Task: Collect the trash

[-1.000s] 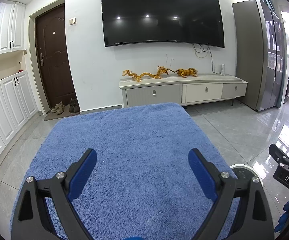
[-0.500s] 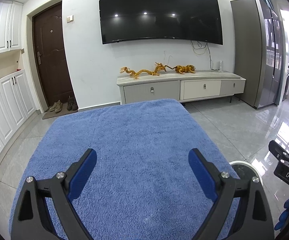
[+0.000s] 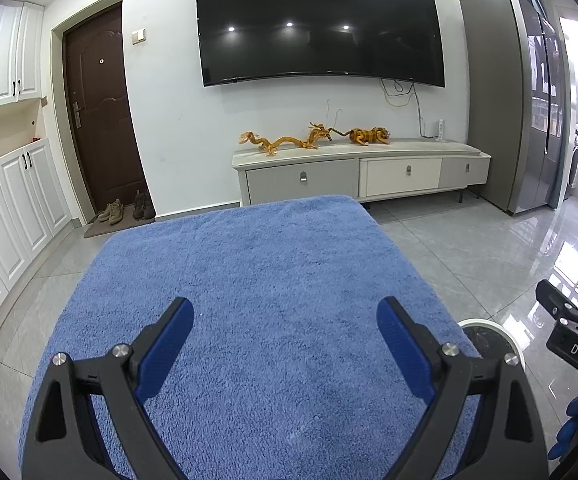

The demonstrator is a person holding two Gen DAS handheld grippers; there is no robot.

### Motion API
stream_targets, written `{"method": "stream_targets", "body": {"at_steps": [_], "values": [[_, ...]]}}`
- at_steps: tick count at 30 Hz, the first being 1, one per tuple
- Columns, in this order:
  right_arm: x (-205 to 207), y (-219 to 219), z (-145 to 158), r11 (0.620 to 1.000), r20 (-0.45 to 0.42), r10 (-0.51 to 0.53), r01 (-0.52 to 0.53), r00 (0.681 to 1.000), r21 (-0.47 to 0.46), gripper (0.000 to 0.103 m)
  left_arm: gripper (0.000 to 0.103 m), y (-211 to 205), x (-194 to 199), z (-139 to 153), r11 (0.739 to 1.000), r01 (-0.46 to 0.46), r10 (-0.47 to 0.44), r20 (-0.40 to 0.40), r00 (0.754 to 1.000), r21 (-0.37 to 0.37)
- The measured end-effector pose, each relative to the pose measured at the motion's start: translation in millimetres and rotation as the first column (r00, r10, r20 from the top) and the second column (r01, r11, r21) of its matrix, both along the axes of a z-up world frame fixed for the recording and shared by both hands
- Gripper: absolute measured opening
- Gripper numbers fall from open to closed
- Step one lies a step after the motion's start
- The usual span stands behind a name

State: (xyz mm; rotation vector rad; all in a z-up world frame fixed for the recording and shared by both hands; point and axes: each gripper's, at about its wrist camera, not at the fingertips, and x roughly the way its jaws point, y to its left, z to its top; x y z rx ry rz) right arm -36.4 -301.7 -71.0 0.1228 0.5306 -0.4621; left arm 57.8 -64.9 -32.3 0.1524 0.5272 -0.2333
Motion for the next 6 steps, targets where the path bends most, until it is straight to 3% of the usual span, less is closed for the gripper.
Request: {"method": "stream_targets", "body": {"at_steps": [6], "values": [[-0.4,-0.1,-1.8,1.000,-0.001,0.000,0.000,1.000,0.003,0.103,0.093,0.3,1.8,0.2,1.000,0.000,0.000,-0.002,1.000,-0.002]]}}
